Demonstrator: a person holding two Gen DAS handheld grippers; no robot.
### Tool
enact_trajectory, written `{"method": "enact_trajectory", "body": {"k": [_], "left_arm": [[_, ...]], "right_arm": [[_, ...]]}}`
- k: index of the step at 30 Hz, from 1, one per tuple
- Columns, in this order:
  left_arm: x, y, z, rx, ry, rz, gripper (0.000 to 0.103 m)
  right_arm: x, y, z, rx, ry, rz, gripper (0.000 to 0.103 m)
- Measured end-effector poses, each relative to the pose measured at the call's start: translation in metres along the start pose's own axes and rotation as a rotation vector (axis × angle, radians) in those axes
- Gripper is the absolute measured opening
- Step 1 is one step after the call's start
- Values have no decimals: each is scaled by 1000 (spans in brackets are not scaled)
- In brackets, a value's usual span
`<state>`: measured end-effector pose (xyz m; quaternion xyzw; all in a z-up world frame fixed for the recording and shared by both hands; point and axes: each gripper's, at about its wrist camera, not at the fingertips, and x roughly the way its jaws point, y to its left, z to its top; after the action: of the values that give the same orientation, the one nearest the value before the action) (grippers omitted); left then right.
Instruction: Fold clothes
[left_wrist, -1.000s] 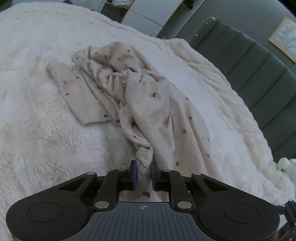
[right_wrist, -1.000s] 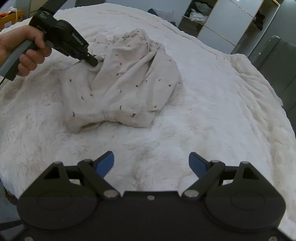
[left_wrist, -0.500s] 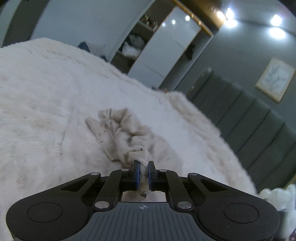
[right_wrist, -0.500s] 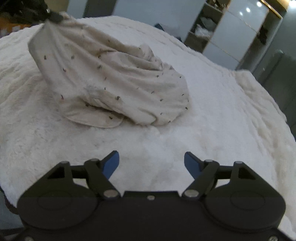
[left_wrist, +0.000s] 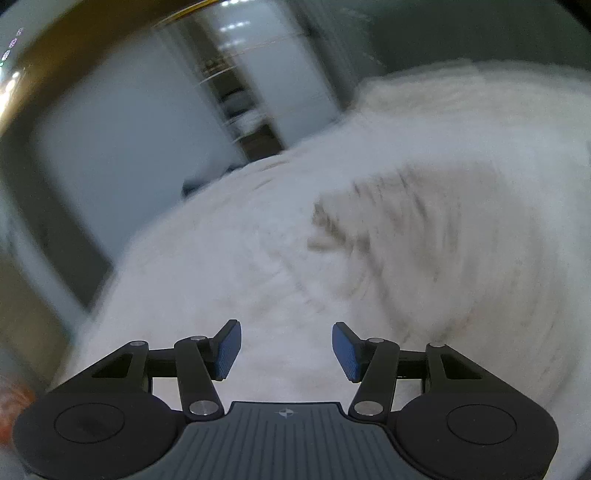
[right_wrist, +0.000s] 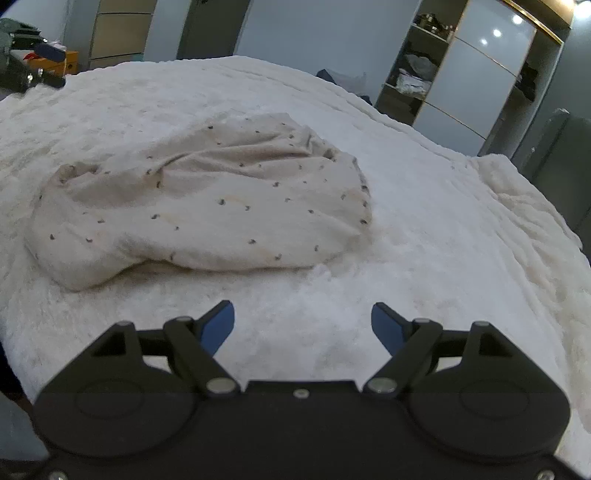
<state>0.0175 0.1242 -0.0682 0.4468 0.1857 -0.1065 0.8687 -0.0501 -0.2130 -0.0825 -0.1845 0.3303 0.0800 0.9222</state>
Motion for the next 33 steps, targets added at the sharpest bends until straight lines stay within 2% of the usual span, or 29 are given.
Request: {"method": "enact_trajectory", "body": {"k": [2, 6, 12, 15, 16, 17, 19, 23, 25, 26, 30, 33], "left_arm": [[5, -25, -8, 213, -37, -11, 50], [18, -65, -19, 443, -97, -113, 50], [41, -100, -25, 594, -167, -114, 50], [50, -115, -32, 666, -228, -96, 48], [53, -119, -34, 687, -250, -90, 31], [53, -119, -32, 675, -264, -102, 2], [51, -116, -28, 633, -291, -112, 2], [14, -54, 20, 257, -378, -83, 2], [-1, -32, 35, 169, -399, -68, 2], [-15, -6, 52, 72, -413, -55, 2], [-38, 44, 91, -119, -442, -57, 2], [-57, 79, 121, -229, -459, -58, 2]], "right_arm": [[-1, -3, -5, 16, 8, -5, 81], [0, -3, -9, 45, 24, -2, 81], [4, -1, -9, 34, 35, 11, 82], [11, 3, -7, 5, 43, 12, 82], [14, 5, -7, -12, 47, 10, 82], [17, 7, -7, -29, 51, 8, 82], [24, 13, -6, -80, 56, -1, 82], [31, 28, -7, -219, 7, 0, 82], [36, 39, -5, -302, -26, -2, 82], [38, 45, -3, -345, -44, -4, 81], [42, 75, 14, -526, -161, -54, 81], [45, 88, 30, -585, -216, -109, 81]]}}
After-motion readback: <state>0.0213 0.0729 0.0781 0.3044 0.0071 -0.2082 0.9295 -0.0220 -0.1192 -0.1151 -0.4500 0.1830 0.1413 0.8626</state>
